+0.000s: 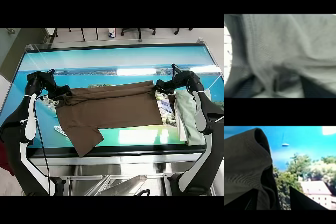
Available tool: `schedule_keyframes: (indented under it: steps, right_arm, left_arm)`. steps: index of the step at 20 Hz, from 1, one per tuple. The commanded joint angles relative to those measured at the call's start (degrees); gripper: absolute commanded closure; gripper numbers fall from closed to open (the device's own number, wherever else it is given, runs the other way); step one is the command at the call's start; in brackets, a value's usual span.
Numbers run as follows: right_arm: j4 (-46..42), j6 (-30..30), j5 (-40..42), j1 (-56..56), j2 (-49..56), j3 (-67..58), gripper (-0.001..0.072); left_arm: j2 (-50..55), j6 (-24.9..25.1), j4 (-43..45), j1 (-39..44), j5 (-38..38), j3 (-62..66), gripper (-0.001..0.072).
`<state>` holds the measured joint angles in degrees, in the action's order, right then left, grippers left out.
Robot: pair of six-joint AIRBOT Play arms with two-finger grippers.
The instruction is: Fold the shirts.
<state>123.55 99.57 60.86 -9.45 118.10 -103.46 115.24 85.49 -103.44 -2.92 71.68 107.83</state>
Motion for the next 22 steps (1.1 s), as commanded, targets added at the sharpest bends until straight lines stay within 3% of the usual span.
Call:
schedule_keyframes:
  steps: [1,8,11,15,19,22]
  right_arm:
    - [2.7,0.3,3.5,-0.5,-2.5,-0.2,0.0269]
    - [2.2,2.8,22.9,-7.8,-14.6,0.7,0.0275]
    - [0.2,4.8,25.9,-9.4,-19.5,8.3,0.0279]
    - [0.2,8.7,21.9,-11.2,-25.4,23.7,0.0279]
    - [2.3,11.4,18.8,-12.0,-26.2,31.0,0.0279]
    - [4.7,12.2,18.2,-12.0,-26.2,32.2,0.0279]
  left_arm:
    - [-2.3,0.0,-3.1,-0.1,2.7,0.1,0.0012]
    - [-16.9,0.0,-3.0,-7.0,17.5,-0.2,0.0012]
    - [-26.2,0.0,-2.8,-9.8,22.1,-11.3,0.0013]
    - [-40.3,0.2,-3.7,-11.1,13.5,-40.8,0.0013]
    - [-48.8,5.2,-18.0,-10.7,2.5,-67.1,0.0013]
    - [-51.5,6.2,-21.0,-10.7,-4.6,-77.2,0.0013]
